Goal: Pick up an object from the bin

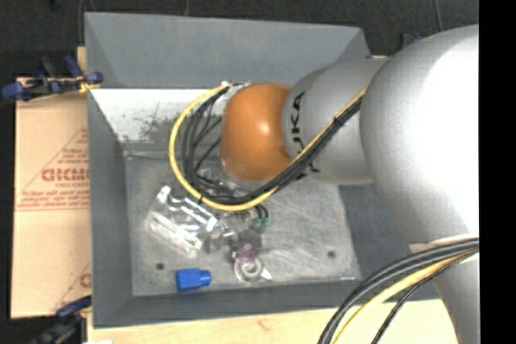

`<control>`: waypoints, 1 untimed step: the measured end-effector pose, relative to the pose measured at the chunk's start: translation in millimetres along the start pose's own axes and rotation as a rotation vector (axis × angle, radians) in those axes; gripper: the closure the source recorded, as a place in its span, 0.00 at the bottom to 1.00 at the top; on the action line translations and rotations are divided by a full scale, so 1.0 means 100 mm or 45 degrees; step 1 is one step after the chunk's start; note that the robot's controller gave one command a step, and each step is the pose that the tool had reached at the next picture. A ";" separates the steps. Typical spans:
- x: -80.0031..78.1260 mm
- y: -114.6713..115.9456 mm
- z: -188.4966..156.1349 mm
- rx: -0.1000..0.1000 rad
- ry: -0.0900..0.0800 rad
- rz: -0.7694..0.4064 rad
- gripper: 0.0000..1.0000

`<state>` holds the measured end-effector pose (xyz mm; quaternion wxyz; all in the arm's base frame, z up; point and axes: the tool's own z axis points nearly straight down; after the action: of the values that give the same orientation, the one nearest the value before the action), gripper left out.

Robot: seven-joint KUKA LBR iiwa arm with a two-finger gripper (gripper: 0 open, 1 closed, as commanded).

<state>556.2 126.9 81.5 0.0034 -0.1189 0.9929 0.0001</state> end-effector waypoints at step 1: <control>0.70 -0.23 -0.19 -0.002 0.008 -0.646 0.00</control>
Offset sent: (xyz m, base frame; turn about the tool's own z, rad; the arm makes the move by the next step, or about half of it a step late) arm -0.0634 -0.0368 0.0185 -0.5094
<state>493.2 88.5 100.4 0.0003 -0.3642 0.9313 -0.0005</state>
